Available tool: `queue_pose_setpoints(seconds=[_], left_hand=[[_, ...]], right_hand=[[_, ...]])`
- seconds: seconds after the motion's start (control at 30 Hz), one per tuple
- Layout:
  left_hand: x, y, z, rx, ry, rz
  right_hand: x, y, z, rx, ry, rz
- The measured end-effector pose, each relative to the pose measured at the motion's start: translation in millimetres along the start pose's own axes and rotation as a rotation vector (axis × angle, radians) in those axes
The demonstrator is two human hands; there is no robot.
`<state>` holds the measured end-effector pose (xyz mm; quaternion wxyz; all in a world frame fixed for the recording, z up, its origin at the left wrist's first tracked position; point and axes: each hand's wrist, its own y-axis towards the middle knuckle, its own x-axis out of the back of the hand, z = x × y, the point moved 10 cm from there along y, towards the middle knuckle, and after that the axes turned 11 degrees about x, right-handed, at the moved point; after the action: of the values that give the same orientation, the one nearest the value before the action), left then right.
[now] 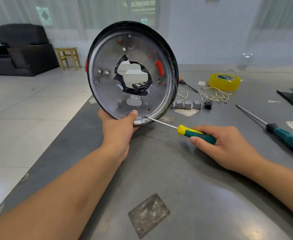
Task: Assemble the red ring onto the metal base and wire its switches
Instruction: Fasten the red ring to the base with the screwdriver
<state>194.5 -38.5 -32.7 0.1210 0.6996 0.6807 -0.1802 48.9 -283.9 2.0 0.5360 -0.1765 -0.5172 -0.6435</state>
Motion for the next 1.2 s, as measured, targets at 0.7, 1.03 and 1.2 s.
queue_pose_setpoints(seconds=[0.7, 1.03, 1.2], left_hand=[[0.9, -4.8, -9.2, -0.130, 0.180, -0.053], [-2.2, -9.9, -16.6, -0.224, 0.327, -0.083], [-4.7, -14.4, -19.7, -0.257, 0.408, -0.099]], right_hand=[[9.2, -1.2, 35.1, 0.131, -0.192, -0.070], [13.9, -3.0, 71.3, 0.304, -0.544, -0.096], [15.2, -4.0, 81.7, 0.394, -0.572, -0.122]])
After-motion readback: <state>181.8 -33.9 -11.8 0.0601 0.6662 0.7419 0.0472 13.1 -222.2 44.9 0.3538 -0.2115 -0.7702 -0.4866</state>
